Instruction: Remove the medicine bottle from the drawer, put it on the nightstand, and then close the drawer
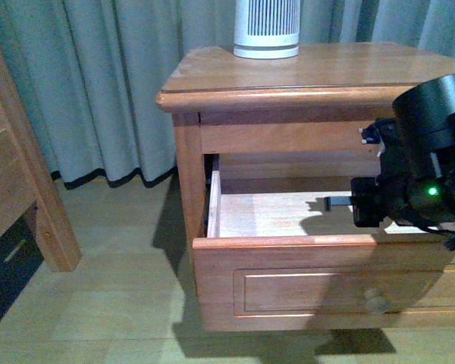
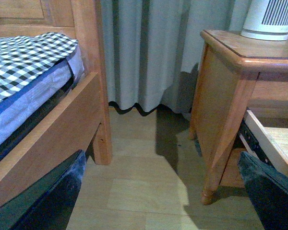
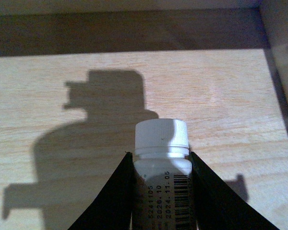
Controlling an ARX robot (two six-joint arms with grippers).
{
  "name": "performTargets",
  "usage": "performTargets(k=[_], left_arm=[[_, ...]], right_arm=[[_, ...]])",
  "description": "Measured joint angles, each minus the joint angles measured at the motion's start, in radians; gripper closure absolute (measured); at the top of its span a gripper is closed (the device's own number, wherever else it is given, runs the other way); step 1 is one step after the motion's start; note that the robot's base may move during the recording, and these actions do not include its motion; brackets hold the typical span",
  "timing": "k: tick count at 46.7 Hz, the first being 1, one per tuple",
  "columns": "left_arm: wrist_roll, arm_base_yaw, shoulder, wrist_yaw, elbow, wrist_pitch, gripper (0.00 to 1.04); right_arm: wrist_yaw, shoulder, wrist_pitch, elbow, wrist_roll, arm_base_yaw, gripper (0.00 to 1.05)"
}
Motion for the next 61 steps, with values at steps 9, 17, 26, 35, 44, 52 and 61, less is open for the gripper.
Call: performTargets(k=[9, 17, 26, 35, 44, 52, 61], left_arm=[[0.0, 0.0, 0.0, 0.0, 0.0, 0.0, 0.07], [0.0, 0.0, 0.0, 0.0, 0.0, 0.0, 0.07], [0.0, 0.0, 0.0, 0.0, 0.0, 0.0, 0.07], [0.001, 0.0, 0.0, 0.0, 0.0, 0.0, 0.07], [0.0, 0.0, 0.0, 0.0, 0.0, 0.0, 0.07], [0.001, 0.0, 0.0, 0.0, 0.0, 0.0, 0.07], [0.001, 0.0, 0.0, 0.0, 0.0, 0.0, 0.07]], right_arm=[[-0.032, -0.214, -0.079, -0.148, 0.053, 0.024, 0.75], [-0.052, -0.416, -0.119, -0.256, 0.052, 0.05, 0.75], [-0.049, -0.58, -0.124, -0.173, -0.019, 0.027, 0.75], [-0.054, -0.451, -0.182, 0.15, -0.106, -0.085, 0.75], [-0.051, -0.114, -0.301, 0.58, -0.106, -0.175, 0.75], [-0.029, 0.028, -0.325, 0.682, -0.068, -0.161, 0.75], [-0.01, 0.079, -0.284, 0.674, -0.065, -0.142, 0.75]])
